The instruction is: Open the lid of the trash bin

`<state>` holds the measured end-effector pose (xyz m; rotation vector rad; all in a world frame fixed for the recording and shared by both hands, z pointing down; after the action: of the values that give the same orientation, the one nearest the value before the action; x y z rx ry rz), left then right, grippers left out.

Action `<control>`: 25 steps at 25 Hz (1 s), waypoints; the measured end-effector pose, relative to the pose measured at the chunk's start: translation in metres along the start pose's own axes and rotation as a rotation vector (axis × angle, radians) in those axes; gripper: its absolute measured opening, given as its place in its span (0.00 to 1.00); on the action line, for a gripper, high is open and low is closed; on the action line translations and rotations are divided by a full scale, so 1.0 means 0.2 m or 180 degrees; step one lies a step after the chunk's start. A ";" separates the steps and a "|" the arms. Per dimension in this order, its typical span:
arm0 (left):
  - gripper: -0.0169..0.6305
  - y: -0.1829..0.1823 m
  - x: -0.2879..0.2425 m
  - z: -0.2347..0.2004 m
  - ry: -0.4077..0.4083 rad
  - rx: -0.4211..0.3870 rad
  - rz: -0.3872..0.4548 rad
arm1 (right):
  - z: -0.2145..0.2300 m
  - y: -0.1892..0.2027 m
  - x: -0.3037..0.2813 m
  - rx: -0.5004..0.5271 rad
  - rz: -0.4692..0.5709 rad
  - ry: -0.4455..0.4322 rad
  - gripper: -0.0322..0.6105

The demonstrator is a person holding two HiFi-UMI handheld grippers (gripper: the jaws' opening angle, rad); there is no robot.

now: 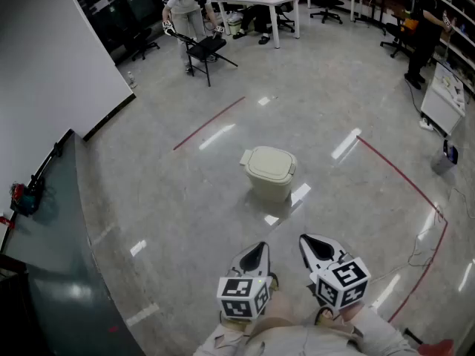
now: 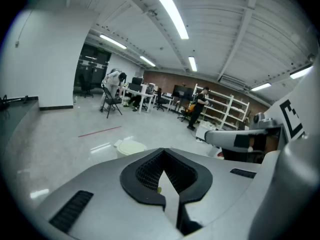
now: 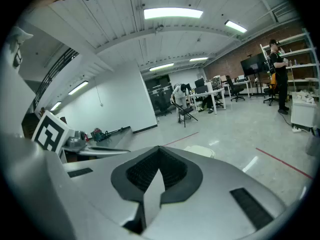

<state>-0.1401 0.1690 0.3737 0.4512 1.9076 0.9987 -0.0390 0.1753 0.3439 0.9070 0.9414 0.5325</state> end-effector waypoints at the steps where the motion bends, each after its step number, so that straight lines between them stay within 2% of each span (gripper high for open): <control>1: 0.03 0.00 0.02 0.09 0.0026 -0.0013 0.0030 | 0.01 0.03 0.07 0.0009 0.0010 -0.0009 0.06; 6: 0.03 0.09 0.13 0.54 0.0070 -0.0078 0.0122 | 0.06 0.20 0.45 0.0148 -0.0014 -0.0065 0.06; 13: 0.03 0.34 0.20 1.03 0.0038 0.0060 0.0171 | 0.20 0.39 0.88 0.0306 -0.0035 -0.0157 0.06; 19: 0.03 0.37 0.22 1.24 0.0063 0.0086 0.0243 | 0.26 0.45 1.07 0.0361 0.0026 -0.0215 0.06; 25: 0.03 0.38 0.24 1.32 -0.0002 0.0125 0.0256 | 0.29 0.45 1.17 0.0334 0.0095 -0.0304 0.06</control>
<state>0.0535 0.3675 0.3388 0.5546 1.9243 1.0142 0.1282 0.3711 0.3290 1.0336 0.8768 0.4643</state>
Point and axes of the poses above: the fingertips, and each gripper's own axes: x backward along the fingers, z to its right, y out of its underside, the point moved 1 cm from there along x, backward along the fingers, and after that the axes turned 6 degrees about -z, right-handed, at the moved point
